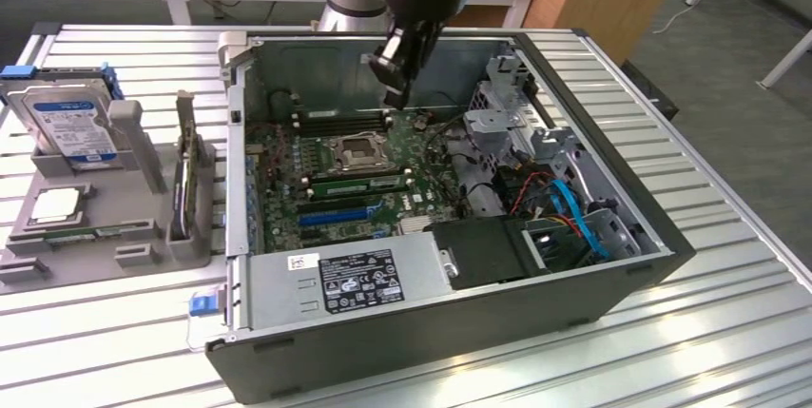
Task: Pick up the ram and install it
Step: 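Press down the ram until it locks into place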
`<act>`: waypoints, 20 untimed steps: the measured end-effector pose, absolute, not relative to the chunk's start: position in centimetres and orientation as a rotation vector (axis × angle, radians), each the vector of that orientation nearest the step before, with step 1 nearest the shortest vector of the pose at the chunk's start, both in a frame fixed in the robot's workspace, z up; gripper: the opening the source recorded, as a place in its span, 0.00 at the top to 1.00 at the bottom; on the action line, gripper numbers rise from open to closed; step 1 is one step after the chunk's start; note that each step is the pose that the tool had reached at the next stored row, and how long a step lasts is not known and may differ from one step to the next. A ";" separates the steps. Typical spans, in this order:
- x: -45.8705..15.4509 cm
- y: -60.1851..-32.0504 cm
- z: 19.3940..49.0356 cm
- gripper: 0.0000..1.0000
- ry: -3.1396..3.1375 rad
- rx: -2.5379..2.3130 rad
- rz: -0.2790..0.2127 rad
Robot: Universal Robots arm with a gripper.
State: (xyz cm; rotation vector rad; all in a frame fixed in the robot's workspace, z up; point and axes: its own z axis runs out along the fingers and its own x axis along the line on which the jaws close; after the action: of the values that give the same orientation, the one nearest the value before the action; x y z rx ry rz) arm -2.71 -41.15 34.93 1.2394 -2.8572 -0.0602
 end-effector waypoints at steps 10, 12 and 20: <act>-2.7 -41.1 34.9 0.89 -2.958 0.986 -0.064; -2.7 -41.1 34.9 0.89 -2.975 0.936 -0.064; -2.7 -41.1 34.9 0.89 -3.030 0.751 -0.066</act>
State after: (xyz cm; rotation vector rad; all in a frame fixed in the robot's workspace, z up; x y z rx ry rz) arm -2.71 -41.14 34.91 0.7507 -3.0296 -0.0665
